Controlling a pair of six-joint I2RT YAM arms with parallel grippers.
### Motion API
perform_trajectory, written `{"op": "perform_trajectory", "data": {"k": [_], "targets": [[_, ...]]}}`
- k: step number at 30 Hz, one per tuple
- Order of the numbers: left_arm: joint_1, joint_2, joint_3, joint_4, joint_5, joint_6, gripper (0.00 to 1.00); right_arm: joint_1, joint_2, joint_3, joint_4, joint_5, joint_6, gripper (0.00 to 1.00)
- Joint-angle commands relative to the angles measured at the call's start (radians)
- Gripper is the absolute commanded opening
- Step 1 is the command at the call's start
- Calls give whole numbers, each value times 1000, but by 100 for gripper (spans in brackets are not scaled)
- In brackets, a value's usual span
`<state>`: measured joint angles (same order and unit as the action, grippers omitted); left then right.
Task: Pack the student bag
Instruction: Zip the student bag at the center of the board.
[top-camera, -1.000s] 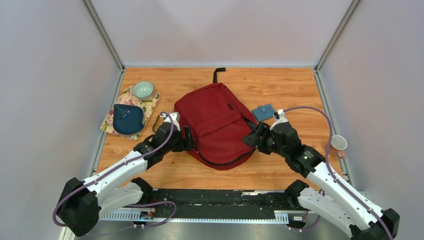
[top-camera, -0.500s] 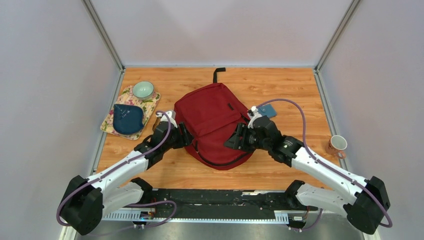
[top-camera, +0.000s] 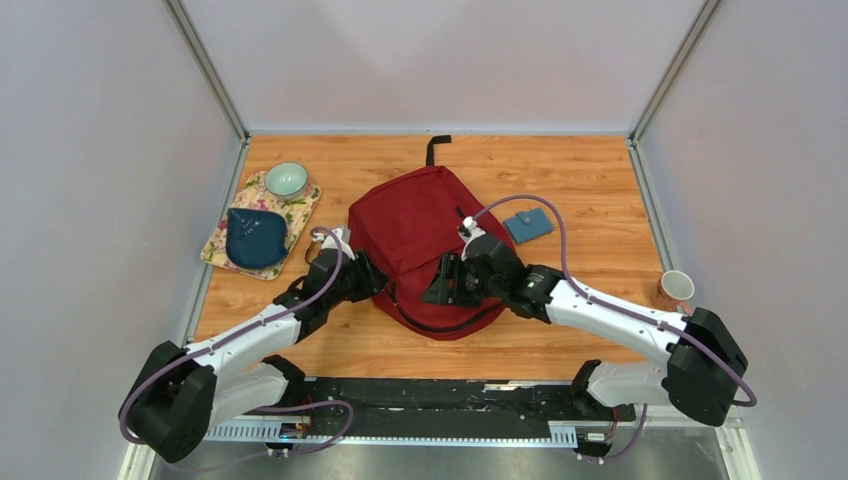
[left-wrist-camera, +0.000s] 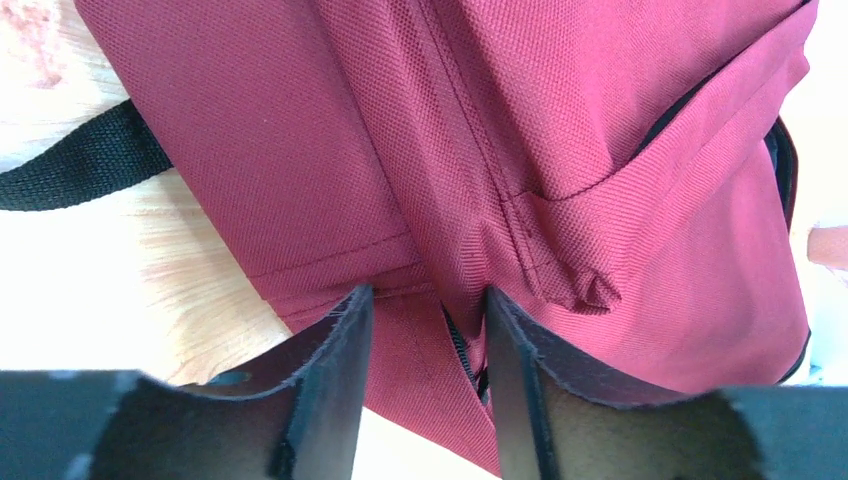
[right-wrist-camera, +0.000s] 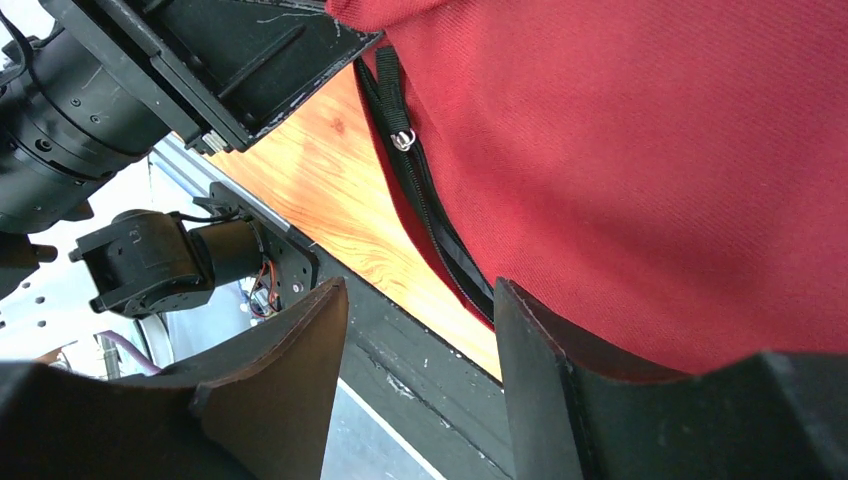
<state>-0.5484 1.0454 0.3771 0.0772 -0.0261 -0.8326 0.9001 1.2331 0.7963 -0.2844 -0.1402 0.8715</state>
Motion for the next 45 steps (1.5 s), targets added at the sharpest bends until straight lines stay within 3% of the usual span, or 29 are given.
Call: {"op": "perform_trajectory", "data": {"k": [1, 2, 4, 5, 12, 19, 45], "targets": [[7, 10, -10, 91, 17, -43, 47, 26, 48, 60, 62, 25, 9, 58], [7, 11, -12, 98, 17, -46, 38, 28, 57, 63, 62, 28, 12, 58], [10, 15, -18, 104, 17, -56, 31, 31, 77, 66, 73, 33, 18, 59], [10, 15, -18, 108, 18, -59, 22, 31, 84, 67, 74, 34, 20, 58], [13, -4, -26, 119, 40, -65, 1, 36, 167, 119, 110, 34, 21, 57], [15, -44, -55, 131, 55, -72, 0, 43, 281, 214, 123, 48, 17, 53], [31, -114, -79, 156, 178, -122, 0, 77, 471, 313, 185, 119, -36, 48]]}}
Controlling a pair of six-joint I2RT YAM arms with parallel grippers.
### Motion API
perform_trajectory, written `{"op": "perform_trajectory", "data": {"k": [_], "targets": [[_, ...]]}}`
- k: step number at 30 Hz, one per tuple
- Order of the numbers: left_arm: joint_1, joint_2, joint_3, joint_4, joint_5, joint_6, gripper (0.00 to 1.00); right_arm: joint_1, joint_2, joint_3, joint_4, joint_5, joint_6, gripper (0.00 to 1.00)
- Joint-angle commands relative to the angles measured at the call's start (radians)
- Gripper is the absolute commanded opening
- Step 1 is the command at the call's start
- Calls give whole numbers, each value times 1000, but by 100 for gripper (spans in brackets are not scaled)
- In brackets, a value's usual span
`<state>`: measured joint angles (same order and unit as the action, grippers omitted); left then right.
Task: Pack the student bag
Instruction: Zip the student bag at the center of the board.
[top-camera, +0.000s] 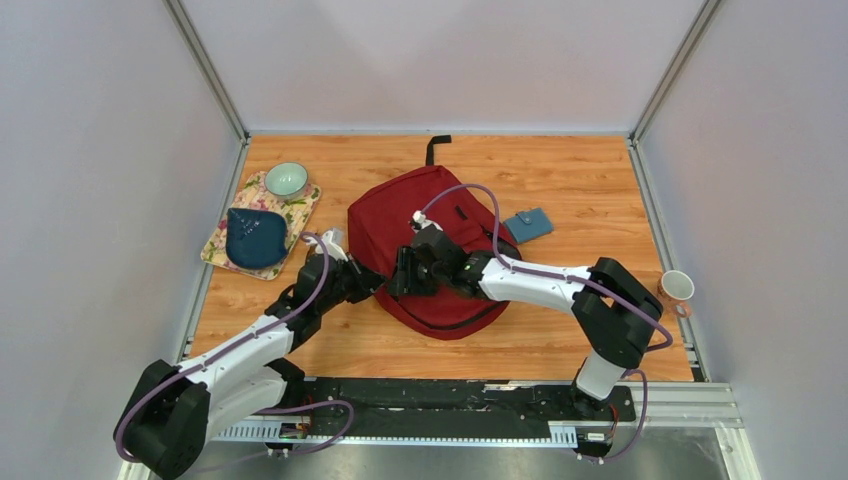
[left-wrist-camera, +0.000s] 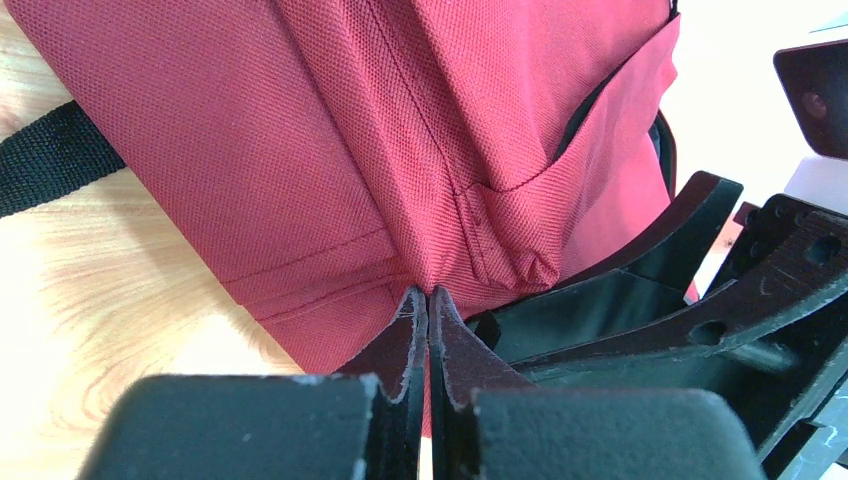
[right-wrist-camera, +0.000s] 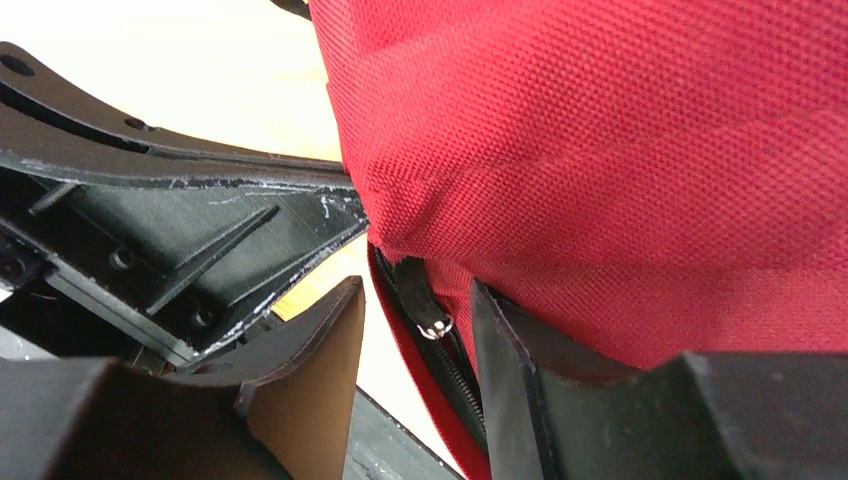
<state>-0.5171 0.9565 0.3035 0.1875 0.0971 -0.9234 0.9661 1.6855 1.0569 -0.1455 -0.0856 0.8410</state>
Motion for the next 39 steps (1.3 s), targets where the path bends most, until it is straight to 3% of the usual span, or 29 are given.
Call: {"op": "perform_trajectory", "data": {"k": [1, 16, 17, 22, 24, 39], "targets": [[2, -25, -4, 46, 56, -31, 0, 11, 22, 52, 46, 73, -2, 47], [2, -58, -32, 49, 66, -46, 0, 11, 45, 52, 58, 153, 27, 23], [2, -61, -33, 49, 66, -48, 0, 10, 46, 52, 60, 153, 26, 17], [2, -64, -35, 53, 70, -52, 0, 11, 56, 61, 50, 164, 21, 9], [2, -65, -35, 53, 70, -52, 0, 13, 49, 69, 32, 190, -5, 0], [12, -62, -40, -2, 32, -23, 0, 49, -237, -138, 3, 187, -86, 0]]}}
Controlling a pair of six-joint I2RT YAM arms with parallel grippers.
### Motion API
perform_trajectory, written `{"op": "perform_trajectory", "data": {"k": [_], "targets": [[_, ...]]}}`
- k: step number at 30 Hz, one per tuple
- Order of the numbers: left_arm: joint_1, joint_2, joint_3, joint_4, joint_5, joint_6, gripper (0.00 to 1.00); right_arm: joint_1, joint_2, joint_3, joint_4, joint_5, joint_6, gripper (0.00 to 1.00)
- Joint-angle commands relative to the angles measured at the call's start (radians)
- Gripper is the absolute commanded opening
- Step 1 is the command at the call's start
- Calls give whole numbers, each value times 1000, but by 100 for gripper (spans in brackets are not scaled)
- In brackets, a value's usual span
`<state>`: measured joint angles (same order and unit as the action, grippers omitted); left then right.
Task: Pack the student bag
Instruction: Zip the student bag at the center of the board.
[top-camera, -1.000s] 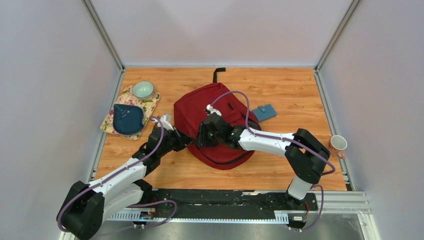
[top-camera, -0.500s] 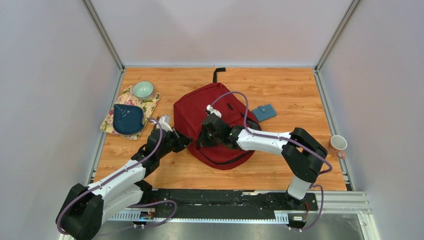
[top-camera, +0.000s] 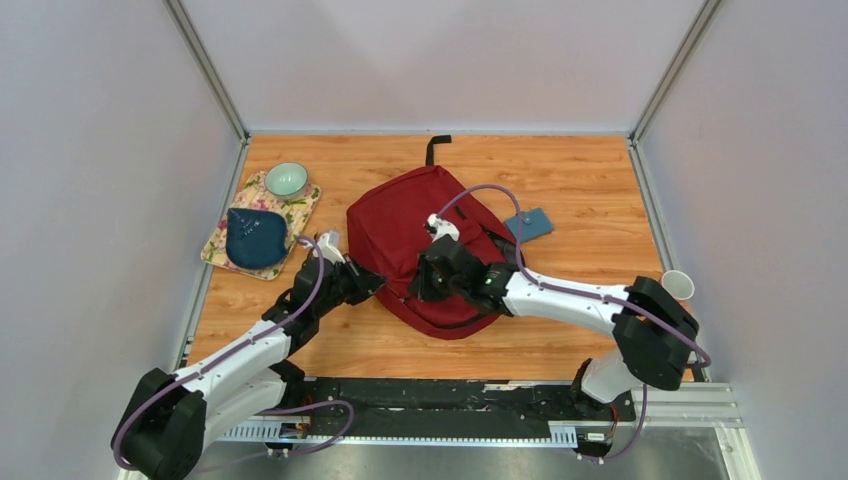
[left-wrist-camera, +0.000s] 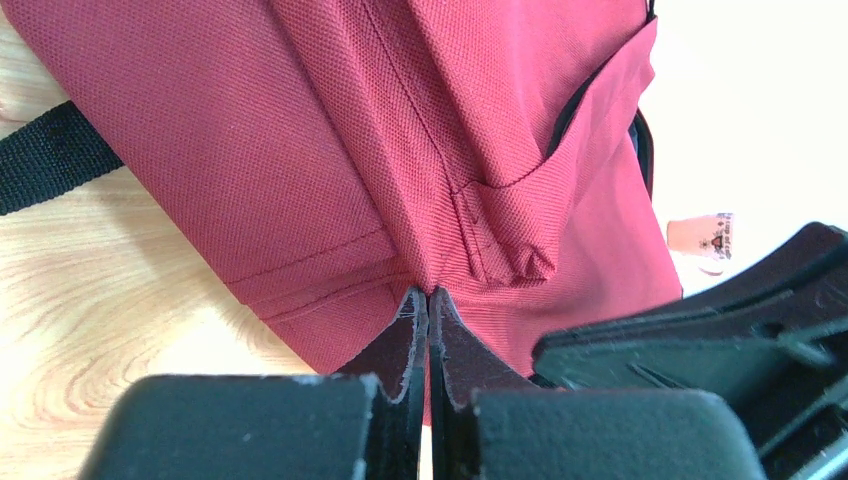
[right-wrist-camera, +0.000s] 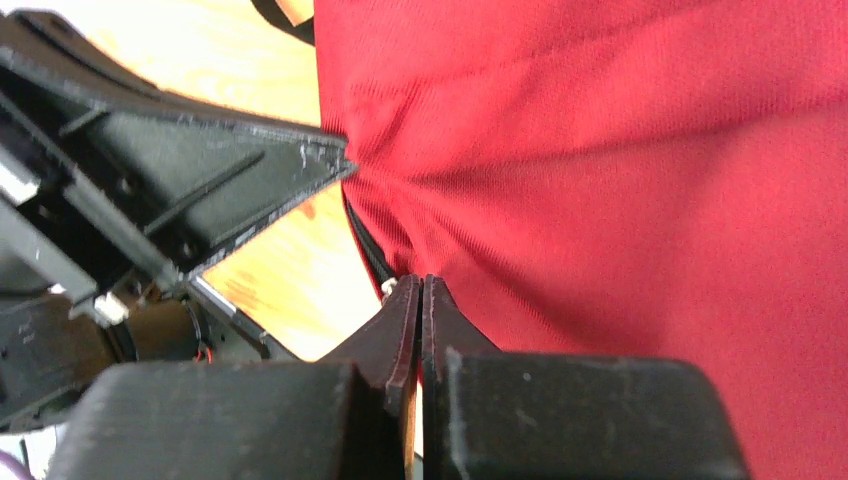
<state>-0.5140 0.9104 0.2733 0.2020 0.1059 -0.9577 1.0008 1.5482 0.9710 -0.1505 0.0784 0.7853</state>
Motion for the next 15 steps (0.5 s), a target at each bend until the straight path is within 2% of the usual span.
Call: {"op": "perform_trajectory", "data": {"k": [1, 8, 15], "targets": [[15, -19, -11, -16, 23, 13, 0, 18, -115, -86, 5, 17, -29, 0], [38, -24, -6, -30, 26, 20, 0, 32, -243, -199, -4, -12, 2, 0], [58, -30, 3, -52, 34, 30, 0, 35, -301, -226, -37, 4, -11, 0]]}}
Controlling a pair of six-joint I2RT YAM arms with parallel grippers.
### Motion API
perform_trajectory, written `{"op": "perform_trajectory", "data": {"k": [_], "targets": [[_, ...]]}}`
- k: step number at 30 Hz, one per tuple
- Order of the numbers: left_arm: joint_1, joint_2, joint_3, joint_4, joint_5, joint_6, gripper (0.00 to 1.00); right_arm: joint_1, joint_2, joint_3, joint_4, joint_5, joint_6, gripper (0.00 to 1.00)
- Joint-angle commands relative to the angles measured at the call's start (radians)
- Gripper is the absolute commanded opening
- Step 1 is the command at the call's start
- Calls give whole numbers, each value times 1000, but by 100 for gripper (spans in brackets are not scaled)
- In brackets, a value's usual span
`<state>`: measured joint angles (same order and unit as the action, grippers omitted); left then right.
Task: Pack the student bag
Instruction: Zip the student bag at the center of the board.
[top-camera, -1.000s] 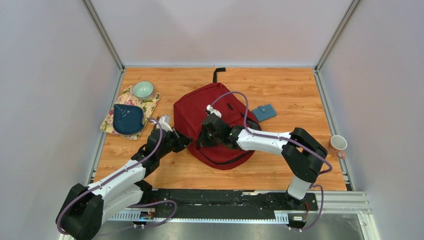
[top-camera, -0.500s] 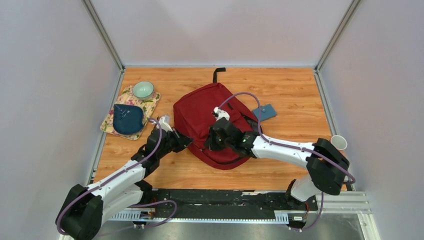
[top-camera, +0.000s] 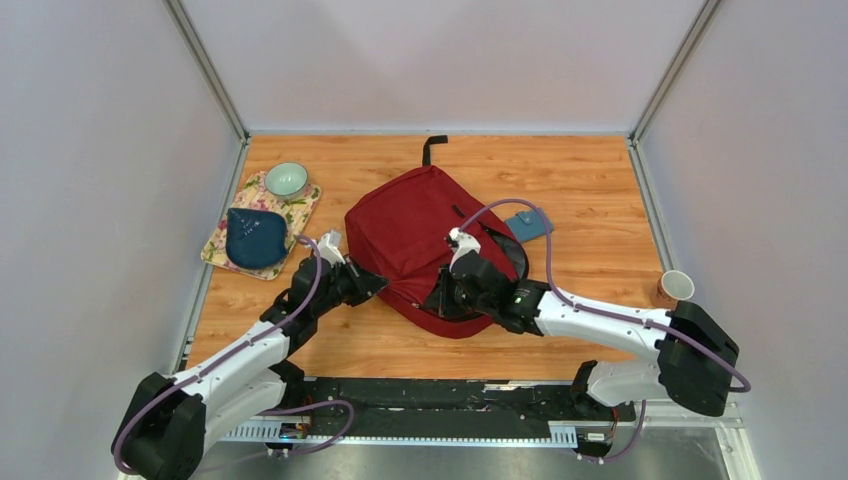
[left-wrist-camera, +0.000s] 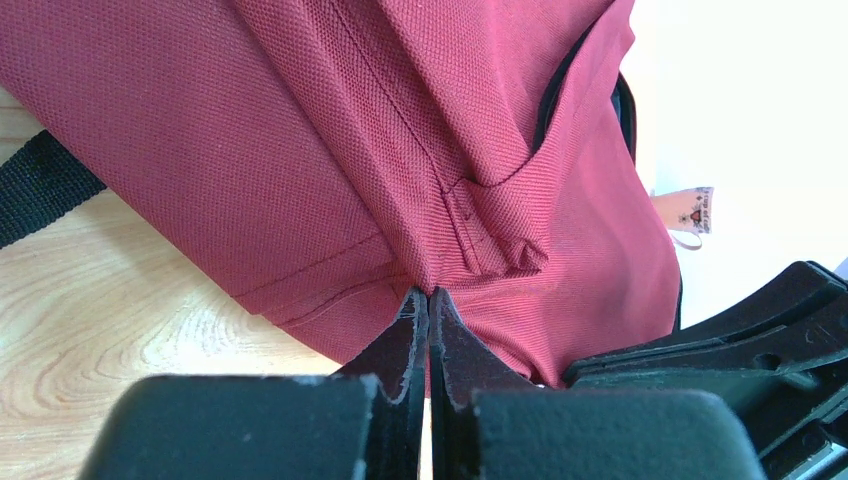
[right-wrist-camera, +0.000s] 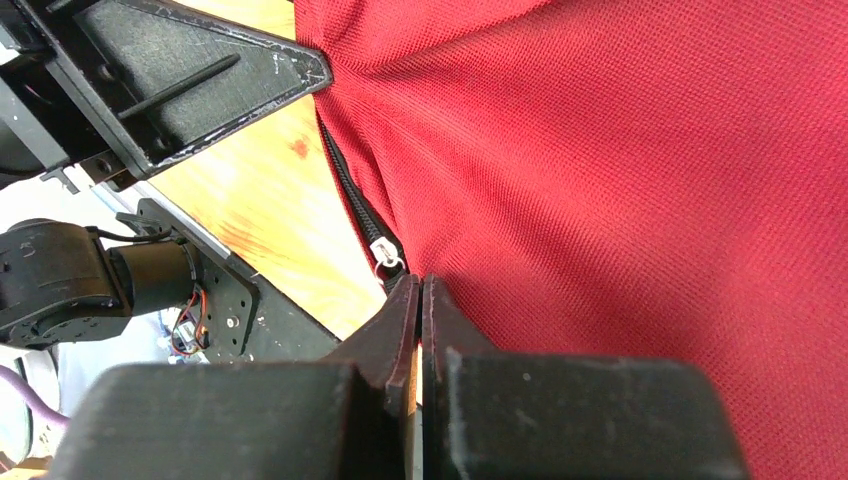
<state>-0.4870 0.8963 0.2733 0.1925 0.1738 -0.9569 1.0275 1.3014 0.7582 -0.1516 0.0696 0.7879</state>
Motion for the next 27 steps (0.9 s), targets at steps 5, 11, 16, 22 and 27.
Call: {"op": "perform_trajectory", "data": {"k": [5, 11, 16, 22, 27], "targets": [[57, -42, 15, -90, -37, 61, 0, 8, -109, -26, -77, 36, -6, 0], [106, -80, 0, -131, -23, 79, 0, 9, -165, -51, -101, 44, -3, 0], [130, -103, -9, -148, -8, 84, 0, 9, -185, -71, -97, 4, 17, 0], [131, -108, -69, -22, 139, 28, 33, 8, -153, -50, -98, -54, 42, 0], [111, -140, -143, 102, 242, -88, 66, 6, -105, -39, -60, -112, 45, 0]]}}
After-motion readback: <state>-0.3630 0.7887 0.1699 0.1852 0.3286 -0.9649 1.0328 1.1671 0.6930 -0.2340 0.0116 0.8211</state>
